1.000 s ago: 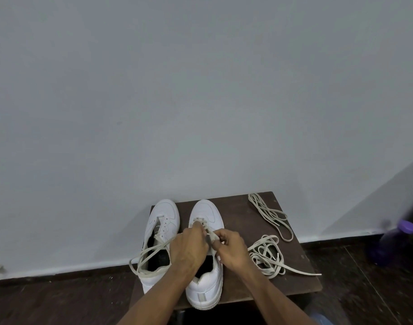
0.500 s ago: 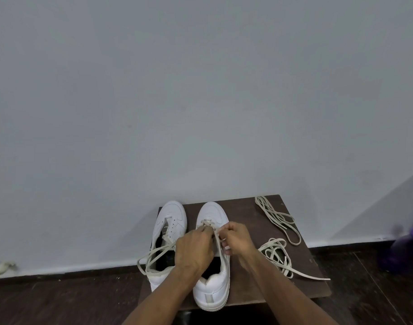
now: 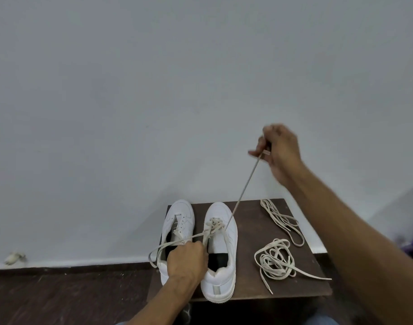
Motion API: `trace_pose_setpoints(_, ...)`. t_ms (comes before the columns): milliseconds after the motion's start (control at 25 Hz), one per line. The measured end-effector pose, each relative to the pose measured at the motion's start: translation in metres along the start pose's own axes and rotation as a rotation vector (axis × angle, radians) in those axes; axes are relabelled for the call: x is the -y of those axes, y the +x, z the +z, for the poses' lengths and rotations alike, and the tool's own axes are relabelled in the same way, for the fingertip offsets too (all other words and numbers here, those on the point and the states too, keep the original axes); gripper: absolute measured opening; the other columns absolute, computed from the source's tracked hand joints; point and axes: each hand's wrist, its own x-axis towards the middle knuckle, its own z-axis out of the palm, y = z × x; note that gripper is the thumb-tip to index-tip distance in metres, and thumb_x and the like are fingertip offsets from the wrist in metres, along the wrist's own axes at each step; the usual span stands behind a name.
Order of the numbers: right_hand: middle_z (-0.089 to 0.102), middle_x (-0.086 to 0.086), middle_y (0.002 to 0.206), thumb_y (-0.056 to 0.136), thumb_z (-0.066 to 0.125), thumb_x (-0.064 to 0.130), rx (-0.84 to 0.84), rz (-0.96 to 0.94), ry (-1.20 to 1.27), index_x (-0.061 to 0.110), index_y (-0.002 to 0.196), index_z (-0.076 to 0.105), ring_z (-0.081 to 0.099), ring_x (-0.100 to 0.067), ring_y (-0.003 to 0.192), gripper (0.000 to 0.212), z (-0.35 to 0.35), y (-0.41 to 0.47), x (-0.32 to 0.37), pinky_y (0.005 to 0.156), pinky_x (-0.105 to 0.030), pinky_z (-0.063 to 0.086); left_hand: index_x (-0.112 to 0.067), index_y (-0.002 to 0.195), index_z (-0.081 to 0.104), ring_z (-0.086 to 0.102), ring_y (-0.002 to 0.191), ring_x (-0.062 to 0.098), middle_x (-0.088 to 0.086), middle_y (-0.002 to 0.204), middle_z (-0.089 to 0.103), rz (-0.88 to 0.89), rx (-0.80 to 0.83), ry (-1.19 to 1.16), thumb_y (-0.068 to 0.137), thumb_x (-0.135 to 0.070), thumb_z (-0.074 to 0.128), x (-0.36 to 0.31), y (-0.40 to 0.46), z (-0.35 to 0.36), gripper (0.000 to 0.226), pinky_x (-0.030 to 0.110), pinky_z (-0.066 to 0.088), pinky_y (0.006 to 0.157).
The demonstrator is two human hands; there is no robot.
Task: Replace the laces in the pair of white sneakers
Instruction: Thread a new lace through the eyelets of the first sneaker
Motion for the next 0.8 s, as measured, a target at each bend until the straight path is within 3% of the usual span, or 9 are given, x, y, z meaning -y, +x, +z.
trace_pose_setpoints(200, 0.048, 0.000, 0.057, 0.096, 0.054, 0.013, 0.001, -0.294, -0.191, 0.016, 0.080, 0.055, 0.047, -0.011, 0.048, 0.016, 0.016, 0.011, 0.086, 0.054, -0.028, 0.053, -0.018, 0.102, 0.059, 0.064, 0.097, 0.025, 0.002, 0.103, 0.067, -0.052, -0.021, -0.159, 0.097, -0.035, 0.040, 0.002, 0.003, 0.010, 0.026, 0.034, 0.044, 0.072)
trace_pose_setpoints(320, 0.049, 0.007, 0.050, 0.093, 0.056, 0.004, 0.096, -0.402, -0.377, 0.014, 0.078, 0.058, 0.046, -0.007, 0.043, 0.018, 0.023, 0.002, 0.068, 0.045, -0.027, 0.049, -0.020, 0.100, 0.059, 0.065, 0.094, 0.023, -0.001, 0.099, 0.067, -0.042, -0.056, -0.228, 0.096, -0.037, 0.042, -0.002, 0.013, 0.009, 0.025, 0.032, 0.045, 0.069)
trace_pose_setpoints(400, 0.052, 0.006, 0.054, 0.093, 0.054, 0.000, 0.251, -0.298, -0.528, 0.009, 0.085, 0.064, 0.048, -0.006, 0.044, 0.016, 0.023, -0.013, 0.017, 0.048, -0.029, 0.048, -0.021, 0.096, 0.061, 0.065, 0.087, 0.020, -0.004, 0.092, 0.068, -0.064, -0.078, -0.296, 0.096, -0.040, 0.042, -0.005, 0.019, 0.006, 0.027, 0.031, 0.048, 0.066)
trace_pose_setpoints(560, 0.068, 0.008, 0.068, 0.086, 0.047, -0.004, 0.458, -0.017, -0.857, 0.013, 0.114, 0.064, 0.058, 0.006, 0.058, 0.037, 0.007, -0.062, -0.113, 0.069, -0.029, 0.053, -0.028, 0.094, 0.064, 0.065, 0.086, 0.019, -0.007, 0.089, 0.069, -0.182, -0.034, -0.501, 0.095, -0.044, 0.047, 0.003, 0.025, 0.004, 0.023, 0.031, 0.047, 0.066)
trace_pose_setpoints(680, 0.071, 0.013, 0.070, 0.085, 0.058, 0.009, 0.456, 0.094, -0.941, 0.026, 0.093, 0.066, 0.058, 0.010, 0.055, 0.020, 0.001, -0.091, -0.167, 0.078, -0.034, 0.055, -0.031, 0.095, 0.065, 0.070, 0.073, 0.014, -0.006, 0.077, 0.072, -0.204, 0.071, -0.592, 0.091, -0.034, 0.050, 0.012, 0.032, 0.000, 0.016, 0.032, 0.054, 0.071)
trace_pose_setpoints(800, 0.069, 0.014, 0.069, 0.085, 0.064, 0.012, 0.391, 0.186, -0.884, 0.037, 0.072, 0.065, 0.059, 0.003, 0.052, 0.028, 0.006, -0.104, -0.181, 0.075, -0.034, 0.057, -0.029, 0.088, 0.064, 0.068, 0.052, 0.008, -0.003, 0.066, 0.072, -0.232, 0.139, -0.665, 0.090, -0.026, 0.051, 0.017, 0.038, -0.001, 0.014, 0.034, 0.058, 0.075)
